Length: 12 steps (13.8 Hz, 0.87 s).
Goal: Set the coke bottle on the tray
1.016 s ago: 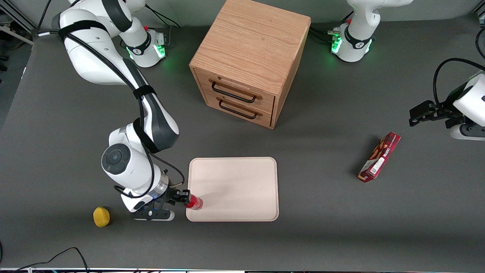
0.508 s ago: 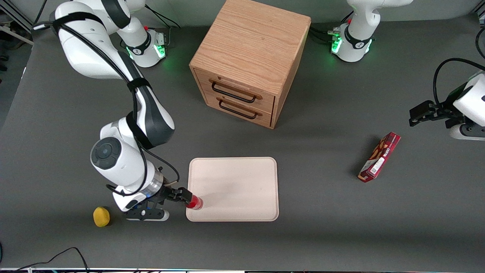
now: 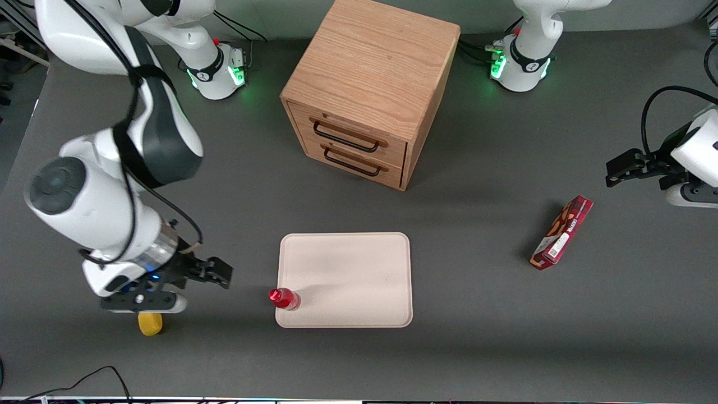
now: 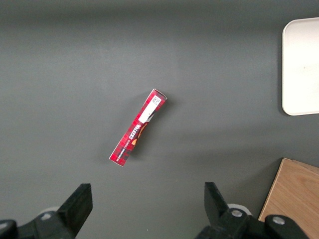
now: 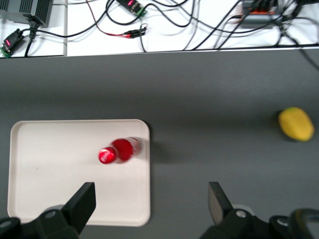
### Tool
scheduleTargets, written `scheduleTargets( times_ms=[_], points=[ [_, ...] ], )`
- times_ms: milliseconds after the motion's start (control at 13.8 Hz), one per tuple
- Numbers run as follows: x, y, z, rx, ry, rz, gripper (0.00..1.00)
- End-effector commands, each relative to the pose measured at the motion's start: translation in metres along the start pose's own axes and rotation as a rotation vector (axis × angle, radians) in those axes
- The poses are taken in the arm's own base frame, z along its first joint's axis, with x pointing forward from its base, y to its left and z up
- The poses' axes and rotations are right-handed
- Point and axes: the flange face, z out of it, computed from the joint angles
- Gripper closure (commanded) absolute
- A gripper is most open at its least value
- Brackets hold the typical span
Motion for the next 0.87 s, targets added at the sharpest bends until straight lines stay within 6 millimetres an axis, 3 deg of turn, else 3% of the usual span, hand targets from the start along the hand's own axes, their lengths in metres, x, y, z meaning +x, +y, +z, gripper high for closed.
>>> scheduleTargets(
  times_ms=[0, 218, 508, 798],
  points=[
    [-0.01, 0.038, -0.045, -0.034, -0.038, -0.055, 0.0],
    [-0.027, 0.095, -0.075, -0.057, -0.079, -0.034, 0.0],
    [-0.047, 0.174, -0.082, -0.016, -0.111, -0.033, 0.0],
    [-0.069, 0.2, -0.1, 0.005, -0.067, -0.018, 0.0]
  ],
)
